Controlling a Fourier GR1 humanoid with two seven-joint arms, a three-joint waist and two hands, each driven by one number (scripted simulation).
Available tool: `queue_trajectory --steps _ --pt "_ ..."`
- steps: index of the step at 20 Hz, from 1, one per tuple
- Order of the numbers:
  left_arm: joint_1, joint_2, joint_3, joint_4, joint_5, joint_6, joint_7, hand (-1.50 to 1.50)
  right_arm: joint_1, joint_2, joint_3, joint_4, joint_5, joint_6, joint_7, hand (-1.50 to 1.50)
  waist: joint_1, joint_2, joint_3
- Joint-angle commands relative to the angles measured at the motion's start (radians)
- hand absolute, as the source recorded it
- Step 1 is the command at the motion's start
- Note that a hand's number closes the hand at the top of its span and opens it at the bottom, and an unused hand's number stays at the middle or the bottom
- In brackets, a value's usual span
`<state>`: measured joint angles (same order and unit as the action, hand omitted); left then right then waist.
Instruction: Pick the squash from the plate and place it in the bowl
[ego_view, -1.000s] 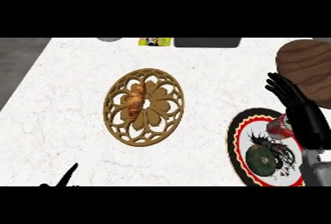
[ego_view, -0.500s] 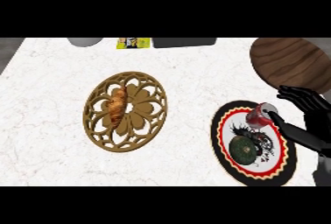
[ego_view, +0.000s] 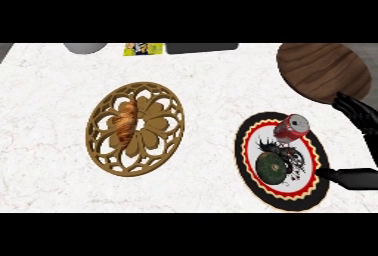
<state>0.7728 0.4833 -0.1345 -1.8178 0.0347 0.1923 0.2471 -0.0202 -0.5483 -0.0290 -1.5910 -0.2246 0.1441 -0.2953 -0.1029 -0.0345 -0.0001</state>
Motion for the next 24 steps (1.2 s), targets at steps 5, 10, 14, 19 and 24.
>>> queue_trajectory --steps 5,10,14,19,24 --pt "-0.269 -0.052 0.071 -0.179 -0.001 0.071 -0.140 0.00 0.005 -0.211 0.047 -0.027 0.159 0.106 0.027 -1.50 -0.033 0.006 -0.010" --pt "-0.282 -0.052 0.068 -0.181 -0.014 0.067 -0.151 0.00 -0.011 -0.266 0.114 -0.041 0.228 0.160 0.062 -1.50 -0.015 0.018 -0.009" --pt "-0.302 -0.062 0.065 -0.184 -0.021 0.070 -0.164 0.00 -0.015 -0.271 0.167 -0.054 0.259 0.187 0.081 -1.50 -0.005 0.021 -0.007" --pt "-0.322 -0.075 0.055 -0.177 -0.034 0.072 -0.157 0.00 -0.038 -0.297 0.219 -0.086 0.299 0.225 0.123 -1.50 -0.001 0.023 -0.007" --pt "-0.333 -0.065 0.066 -0.172 -0.029 0.054 -0.162 0.00 -0.037 -0.307 0.295 -0.083 0.377 0.243 0.201 -1.50 0.010 0.028 -0.007"
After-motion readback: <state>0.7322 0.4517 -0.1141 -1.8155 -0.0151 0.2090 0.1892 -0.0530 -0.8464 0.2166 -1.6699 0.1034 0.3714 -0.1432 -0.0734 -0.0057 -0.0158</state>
